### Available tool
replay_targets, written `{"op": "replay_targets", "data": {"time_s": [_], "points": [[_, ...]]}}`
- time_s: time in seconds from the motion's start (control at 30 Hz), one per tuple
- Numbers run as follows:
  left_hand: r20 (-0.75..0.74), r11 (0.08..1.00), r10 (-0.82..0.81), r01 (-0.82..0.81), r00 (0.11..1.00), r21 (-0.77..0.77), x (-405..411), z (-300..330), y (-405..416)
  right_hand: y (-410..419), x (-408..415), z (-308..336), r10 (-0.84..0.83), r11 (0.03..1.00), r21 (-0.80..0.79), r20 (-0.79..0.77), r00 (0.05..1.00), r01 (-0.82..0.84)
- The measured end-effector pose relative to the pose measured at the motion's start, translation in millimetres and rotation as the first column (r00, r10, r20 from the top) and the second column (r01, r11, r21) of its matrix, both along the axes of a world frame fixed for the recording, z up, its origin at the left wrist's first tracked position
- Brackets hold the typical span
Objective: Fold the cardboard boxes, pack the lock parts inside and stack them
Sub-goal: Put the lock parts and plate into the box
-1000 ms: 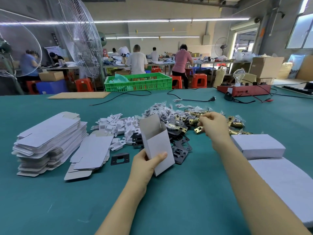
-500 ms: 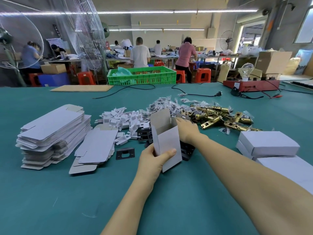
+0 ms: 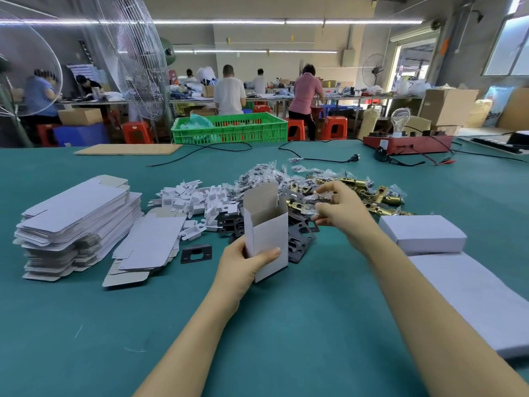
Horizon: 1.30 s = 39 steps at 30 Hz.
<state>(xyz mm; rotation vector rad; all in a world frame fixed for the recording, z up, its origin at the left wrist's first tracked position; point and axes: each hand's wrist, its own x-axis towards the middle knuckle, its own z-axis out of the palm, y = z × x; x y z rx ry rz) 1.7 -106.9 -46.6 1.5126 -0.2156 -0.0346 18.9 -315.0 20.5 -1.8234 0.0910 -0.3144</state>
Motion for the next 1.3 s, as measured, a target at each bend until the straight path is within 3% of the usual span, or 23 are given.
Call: {"op": "replay_targets", "data": {"time_s": [0.17,0.27,0.43,0.53,0.6,0.73,1.03,1.2,1.3], "points": [[0.04,0.994,-0.026,0.021,0.999,0.111,-5,1,-3,-7,-42,45,0.17,0.985,0.008,-0.036,0.985,-0.17],[0.056,0.988,-0.034,0.025,0.998,0.15,-5,1,-3,-8,-59,69,0.229,0.965,-0.113,-0.073,0.971,-0.237],[0.072,0.977,-0.09,0.073,0.993,0.202,-7,0,-5,7,-71,85,0.245,0.933,-0.27,-0.01,0.969,-0.239],[0.071,0.978,-0.102,0.087,0.992,0.191,-7,-1,-6,21,-69,83,0.235,0.839,-0.513,0.041,0.971,-0.182],[0.067,0.978,-0.106,0.092,0.992,0.186,-7,-1,-6,32,-66,78,0.23,0.798,-0.585,0.076,0.97,-0.144],[0.046,0.979,-0.117,0.107,0.992,0.174,-6,-1,-5,49,-62,66,0.207,0.779,-0.623,0.146,0.967,-0.072],[0.032,0.981,-0.118,0.112,0.993,0.161,-7,0,-7,58,-57,55,0.177,0.801,-0.595,0.132,0.975,-0.065],[0.045,0.977,-0.136,0.126,0.99,0.169,-9,-1,-7,64,-51,44,0.023,0.774,-0.624,0.188,0.982,0.101],[0.043,0.978,-0.144,0.135,0.989,0.16,-8,-1,-7,67,-51,45,0.014,0.734,-0.664,0.226,0.974,0.144]]}}
